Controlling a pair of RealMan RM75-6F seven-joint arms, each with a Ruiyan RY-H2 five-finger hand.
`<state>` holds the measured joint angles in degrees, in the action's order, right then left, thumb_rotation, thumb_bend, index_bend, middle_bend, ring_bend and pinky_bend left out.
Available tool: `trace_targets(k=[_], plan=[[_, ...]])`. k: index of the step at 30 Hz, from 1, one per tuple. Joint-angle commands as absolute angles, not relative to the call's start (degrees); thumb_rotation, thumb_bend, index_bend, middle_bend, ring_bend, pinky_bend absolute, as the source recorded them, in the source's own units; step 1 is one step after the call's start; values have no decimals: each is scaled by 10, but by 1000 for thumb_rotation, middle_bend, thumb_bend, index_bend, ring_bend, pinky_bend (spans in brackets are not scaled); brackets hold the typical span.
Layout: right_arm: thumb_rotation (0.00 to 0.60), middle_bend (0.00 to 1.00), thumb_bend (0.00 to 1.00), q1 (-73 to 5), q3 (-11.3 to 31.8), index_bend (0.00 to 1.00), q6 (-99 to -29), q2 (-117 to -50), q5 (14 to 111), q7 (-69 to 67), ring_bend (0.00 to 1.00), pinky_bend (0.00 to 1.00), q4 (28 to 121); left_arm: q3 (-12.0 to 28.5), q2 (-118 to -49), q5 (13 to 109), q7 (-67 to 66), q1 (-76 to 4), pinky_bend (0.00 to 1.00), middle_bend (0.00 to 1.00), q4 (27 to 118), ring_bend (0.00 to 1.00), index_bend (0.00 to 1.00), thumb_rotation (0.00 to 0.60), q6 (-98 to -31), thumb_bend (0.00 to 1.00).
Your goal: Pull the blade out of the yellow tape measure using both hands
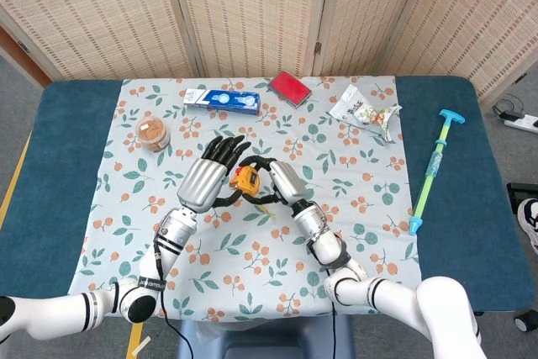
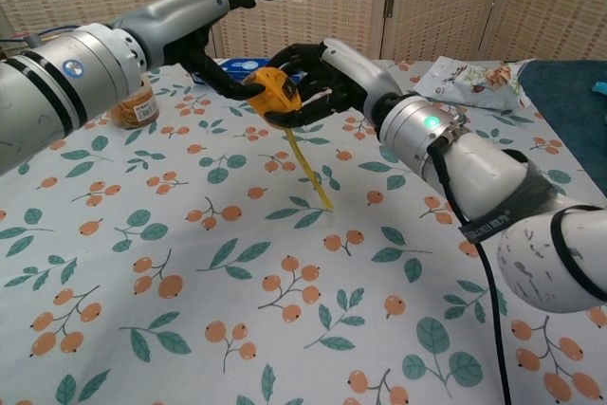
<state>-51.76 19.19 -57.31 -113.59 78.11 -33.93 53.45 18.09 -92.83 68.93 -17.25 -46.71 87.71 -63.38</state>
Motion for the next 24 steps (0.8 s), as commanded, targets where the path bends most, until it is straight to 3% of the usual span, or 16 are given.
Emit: trace_targets(k=[1,14,20,24], plan=[[600,457,407,-516,188,548,-575,-1134,784,-342,426,277,537,180,-927,687,-174,-466,0,61,875,70,0,600,-636,356],[600,457,406,-507,179,548,-585,-1122,791,-344,426,277,553,176,-925,681,-171,-464,0,61,869,71,0,600,-643,366],[600,457,407,-506,178,548,-585,-1121,789,-340,426,277,560,177,-929,678,-163,-464,0,61,863,71,13,600,-645,517],[600,457,407,-506,177,548,-583,-1121,788,-336,425,277,562,179,-933,680,-152,-463,0,67,858,80,62,600,-652,544]])
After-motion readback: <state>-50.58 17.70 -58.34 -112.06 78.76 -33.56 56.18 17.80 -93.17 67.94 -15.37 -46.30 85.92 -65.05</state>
